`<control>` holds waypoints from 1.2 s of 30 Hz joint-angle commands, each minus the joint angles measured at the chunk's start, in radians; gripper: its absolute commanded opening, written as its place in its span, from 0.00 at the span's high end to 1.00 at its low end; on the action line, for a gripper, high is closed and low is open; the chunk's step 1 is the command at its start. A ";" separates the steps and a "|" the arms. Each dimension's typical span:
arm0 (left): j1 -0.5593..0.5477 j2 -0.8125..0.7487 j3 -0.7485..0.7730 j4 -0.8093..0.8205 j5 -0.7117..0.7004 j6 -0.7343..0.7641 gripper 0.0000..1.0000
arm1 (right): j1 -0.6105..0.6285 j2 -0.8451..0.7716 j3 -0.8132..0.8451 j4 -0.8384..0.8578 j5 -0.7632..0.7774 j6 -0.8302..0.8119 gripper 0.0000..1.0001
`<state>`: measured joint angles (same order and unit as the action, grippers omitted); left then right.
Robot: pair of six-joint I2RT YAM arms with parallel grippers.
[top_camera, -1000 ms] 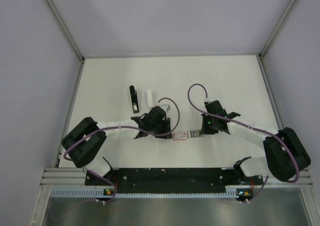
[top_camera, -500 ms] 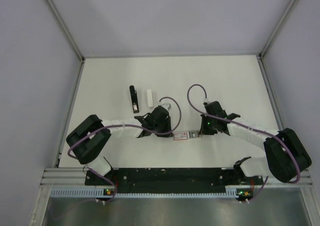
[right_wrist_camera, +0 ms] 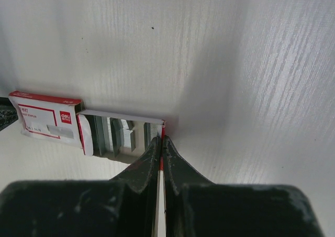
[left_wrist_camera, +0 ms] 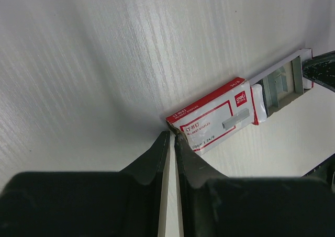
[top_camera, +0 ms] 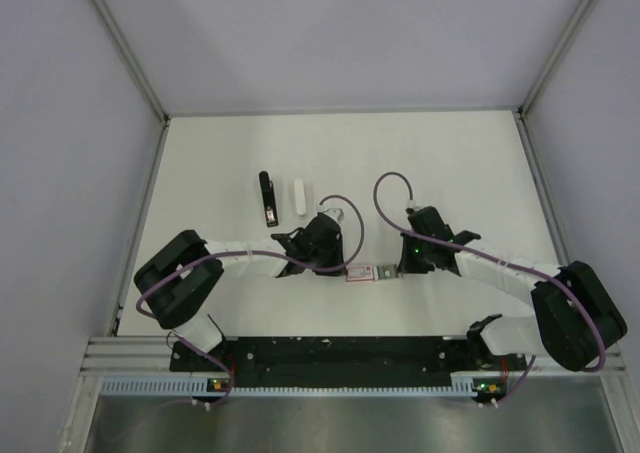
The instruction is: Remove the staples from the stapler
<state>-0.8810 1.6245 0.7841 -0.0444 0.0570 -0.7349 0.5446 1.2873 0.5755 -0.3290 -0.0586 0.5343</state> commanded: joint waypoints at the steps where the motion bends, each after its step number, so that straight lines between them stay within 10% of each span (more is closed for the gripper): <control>1: -0.010 -0.006 0.018 0.014 -0.026 -0.012 0.87 | 0.028 -0.031 -0.002 0.019 0.045 0.021 1.00; 36: -0.026 0.003 0.032 0.005 -0.032 -0.009 0.89 | 0.075 -0.026 -0.008 0.058 0.098 0.075 1.00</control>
<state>-0.9005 1.6245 0.7845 -0.0456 0.0425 -0.7387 0.6029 1.2743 0.5636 -0.3031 0.0399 0.6033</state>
